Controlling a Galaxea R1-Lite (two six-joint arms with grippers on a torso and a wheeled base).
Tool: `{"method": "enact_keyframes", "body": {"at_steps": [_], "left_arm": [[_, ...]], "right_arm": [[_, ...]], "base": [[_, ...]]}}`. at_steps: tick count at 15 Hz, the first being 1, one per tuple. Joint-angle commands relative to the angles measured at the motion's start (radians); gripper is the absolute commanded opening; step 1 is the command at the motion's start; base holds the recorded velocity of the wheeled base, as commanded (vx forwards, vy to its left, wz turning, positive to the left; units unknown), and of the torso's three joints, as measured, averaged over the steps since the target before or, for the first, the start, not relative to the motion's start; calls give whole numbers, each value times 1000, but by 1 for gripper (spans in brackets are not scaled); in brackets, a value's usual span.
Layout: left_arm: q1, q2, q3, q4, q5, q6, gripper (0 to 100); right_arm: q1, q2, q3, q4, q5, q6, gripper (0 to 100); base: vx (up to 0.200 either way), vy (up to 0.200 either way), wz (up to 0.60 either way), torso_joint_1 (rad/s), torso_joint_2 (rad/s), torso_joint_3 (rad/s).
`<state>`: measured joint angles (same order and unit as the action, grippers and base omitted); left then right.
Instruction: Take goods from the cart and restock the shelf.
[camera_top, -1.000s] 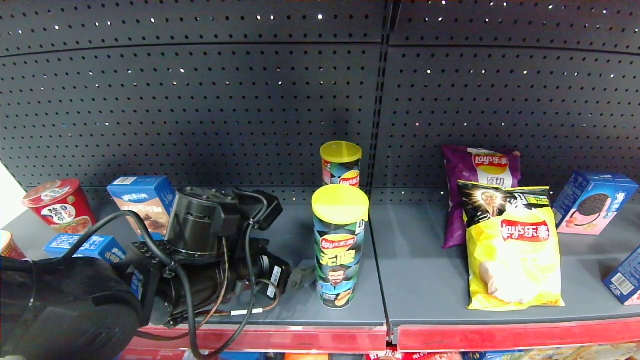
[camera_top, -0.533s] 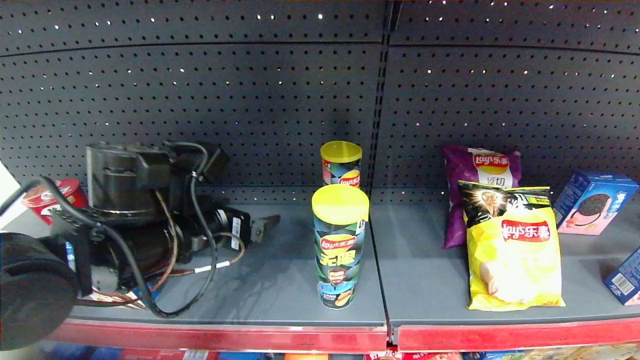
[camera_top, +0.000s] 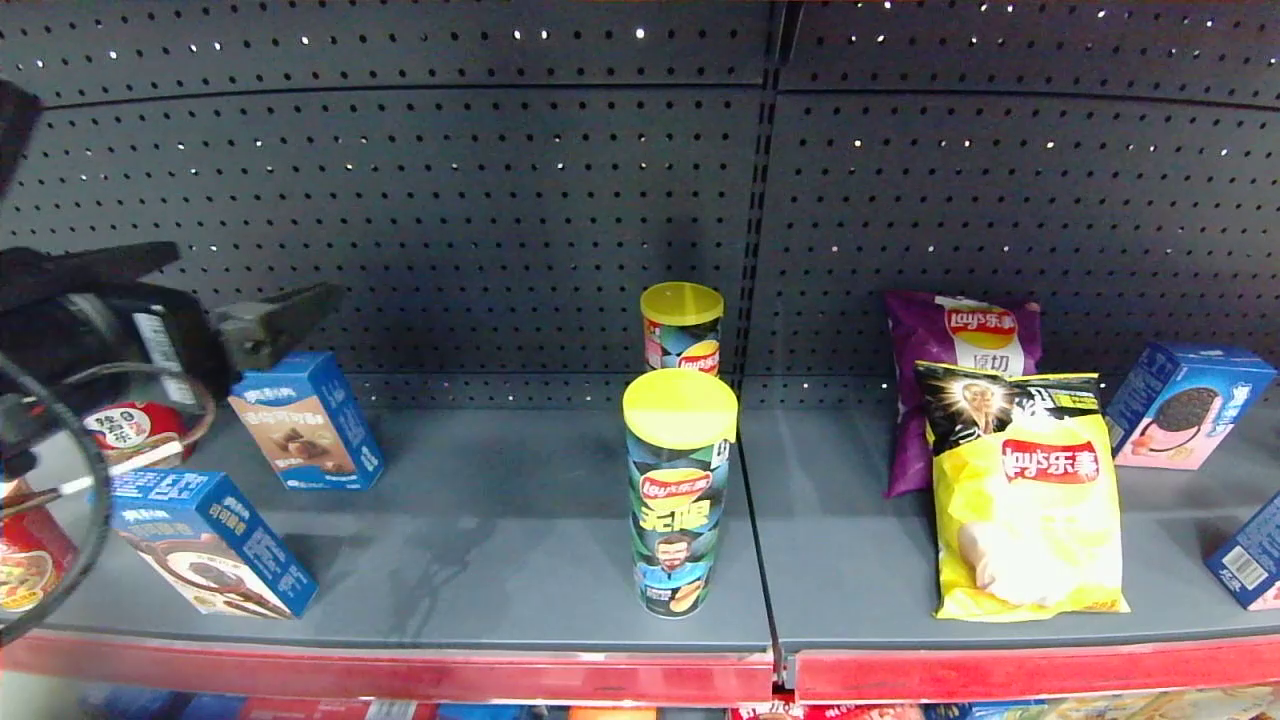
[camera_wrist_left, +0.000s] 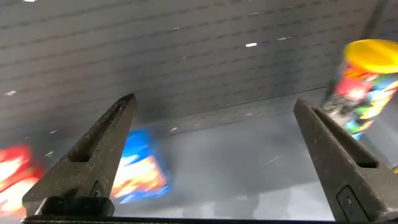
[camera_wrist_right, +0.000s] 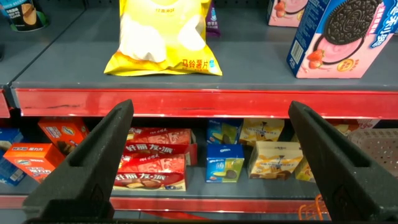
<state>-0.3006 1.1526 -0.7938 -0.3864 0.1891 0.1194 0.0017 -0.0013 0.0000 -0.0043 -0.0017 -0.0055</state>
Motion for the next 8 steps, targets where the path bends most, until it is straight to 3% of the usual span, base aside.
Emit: {"method": "enact_keyframes", "body": {"at_steps": [1, 2, 4, 6, 7, 8], "left_arm": [[169, -399, 157, 118, 4, 2, 100], [199, -510, 231, 142, 4, -9, 100], [229, -705, 427, 170, 6, -63, 100], [242, -853, 551, 231, 4, -63, 100], [261, -1008, 657, 328, -2, -61, 100], [288, -1088, 705, 376, -4, -56, 100]], "right_arm": [[0, 1, 0, 0, 0, -1, 100], [0, 1, 0, 0, 0, -1, 100], [0, 1, 0, 0, 0, -1, 100], [0, 1, 0, 0, 0, -1, 100], [0, 1, 0, 0, 0, -1, 100], [0, 1, 0, 0, 0, -1, 100]], "base": [[0, 0, 0, 0, 0, 0], [0, 0, 0, 0, 0, 0], [0, 0, 0, 0, 0, 0], [0, 0, 0, 0, 0, 0], [0, 0, 0, 0, 0, 0], [0, 0, 0, 0, 0, 0]]}}
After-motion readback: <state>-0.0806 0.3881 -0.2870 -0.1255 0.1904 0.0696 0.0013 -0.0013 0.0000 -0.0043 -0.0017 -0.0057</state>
